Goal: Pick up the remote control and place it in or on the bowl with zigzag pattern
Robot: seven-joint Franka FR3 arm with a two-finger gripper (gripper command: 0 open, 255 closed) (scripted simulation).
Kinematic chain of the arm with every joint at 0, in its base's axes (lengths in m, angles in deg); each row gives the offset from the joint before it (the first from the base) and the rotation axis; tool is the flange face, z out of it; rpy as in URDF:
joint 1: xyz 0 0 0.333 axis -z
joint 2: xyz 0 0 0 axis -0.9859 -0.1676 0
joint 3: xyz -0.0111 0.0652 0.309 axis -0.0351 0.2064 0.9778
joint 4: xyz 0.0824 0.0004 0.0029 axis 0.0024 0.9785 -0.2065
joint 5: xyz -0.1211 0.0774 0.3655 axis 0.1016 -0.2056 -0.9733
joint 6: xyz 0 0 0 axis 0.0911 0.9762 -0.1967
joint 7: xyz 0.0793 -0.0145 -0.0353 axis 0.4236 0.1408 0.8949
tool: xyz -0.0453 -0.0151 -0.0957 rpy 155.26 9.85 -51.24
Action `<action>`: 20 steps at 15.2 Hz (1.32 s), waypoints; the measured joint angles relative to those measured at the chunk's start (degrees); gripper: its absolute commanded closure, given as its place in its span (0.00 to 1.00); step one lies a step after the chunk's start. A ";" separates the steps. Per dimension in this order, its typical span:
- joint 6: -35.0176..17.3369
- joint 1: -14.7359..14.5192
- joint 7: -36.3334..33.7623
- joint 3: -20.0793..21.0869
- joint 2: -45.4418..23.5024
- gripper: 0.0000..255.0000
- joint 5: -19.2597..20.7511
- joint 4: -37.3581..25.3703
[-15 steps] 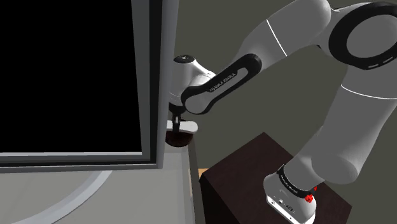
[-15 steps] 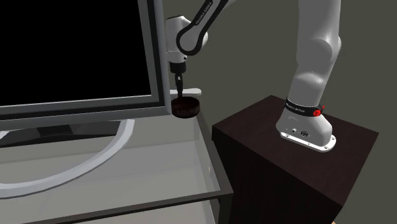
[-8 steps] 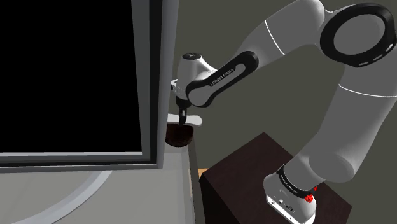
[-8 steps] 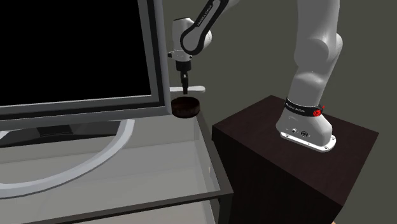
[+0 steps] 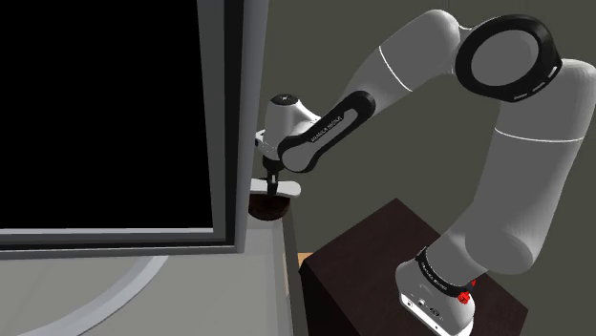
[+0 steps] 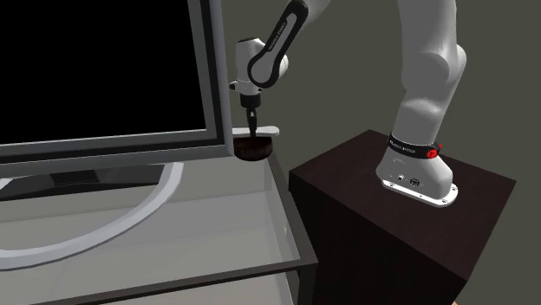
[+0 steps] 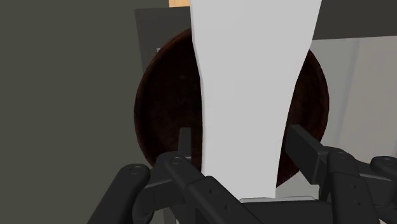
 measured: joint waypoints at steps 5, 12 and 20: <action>-2.38 -0.73 -0.96 -1.03 -2.74 1.00 1.32 -0.33; -2.54 -0.82 -1.06 -1.10 -2.96 0.00 1.42 -0.40; 0.38 0.28 0.28 0.26 0.70 0.00 -0.28 0.23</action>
